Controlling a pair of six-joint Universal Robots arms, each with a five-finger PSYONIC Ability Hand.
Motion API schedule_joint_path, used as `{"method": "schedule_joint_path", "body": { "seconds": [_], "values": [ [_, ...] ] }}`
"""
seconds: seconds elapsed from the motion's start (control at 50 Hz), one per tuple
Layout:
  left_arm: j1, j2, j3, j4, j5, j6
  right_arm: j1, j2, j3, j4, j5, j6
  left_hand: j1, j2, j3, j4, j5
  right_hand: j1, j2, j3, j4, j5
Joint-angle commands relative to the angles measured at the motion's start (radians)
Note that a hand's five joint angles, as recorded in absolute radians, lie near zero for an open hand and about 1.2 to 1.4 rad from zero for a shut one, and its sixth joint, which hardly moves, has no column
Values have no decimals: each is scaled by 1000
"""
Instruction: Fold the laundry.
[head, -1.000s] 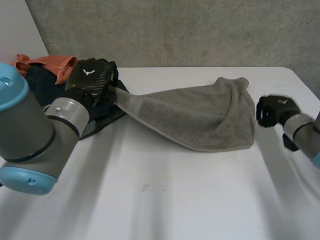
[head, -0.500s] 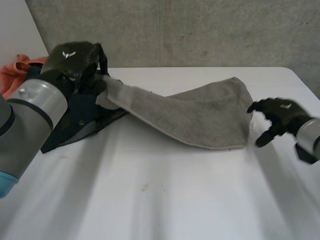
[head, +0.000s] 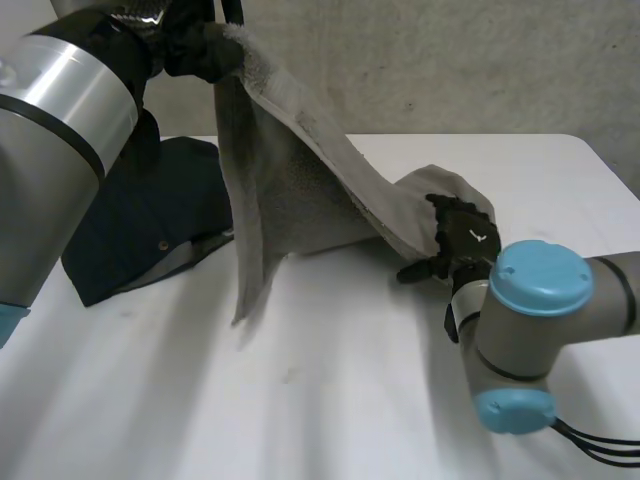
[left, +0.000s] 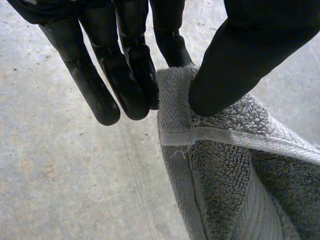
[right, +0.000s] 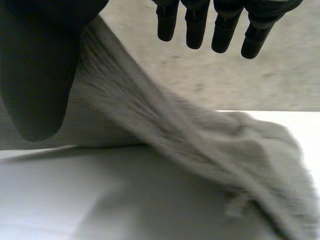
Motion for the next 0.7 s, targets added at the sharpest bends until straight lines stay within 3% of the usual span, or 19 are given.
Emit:
{"method": "schedule_joint_path", "body": {
  "seconds": [0.02,0.12,0.18,0.32,0.38,0.48,0.56,0.7],
  "values": [
    [1,37,-8,-14,-7,-8,-175,75,-88,9,58,-136,269,194,200,196,232,199,226,226,223,214],
    [12,72,-24,-30,-8,-8,-318,89,-114,9,-54,-266,269,194,200,196,232,636,663,663,660,651],
    [17,91,-45,-31,-7,-2,-370,83,-117,10,-144,-297,269,194,200,196,232,1155,1181,1182,1179,1169],
    [64,101,-88,-36,-7,4,-425,-32,-112,62,-298,-364,269,194,200,196,232,1156,1183,1183,1180,1170],
    [115,101,-110,-42,-5,6,-465,-153,-138,179,-382,-446,269,194,200,196,232,1156,1183,1183,1180,1170],
    [198,103,-137,-79,-1,33,-571,-355,-268,520,-561,-640,269,194,200,196,232,1156,1183,1183,1180,1170],
    [268,85,-183,-129,7,102,-640,-458,-368,787,-655,-807,269,194,200,196,232,1156,1183,1183,1180,1170],
    [264,8,-280,-155,10,227,-655,-500,-376,1078,-698,-1102,269,194,200,196,232,1156,1183,1183,1180,1170]
  ]
}}
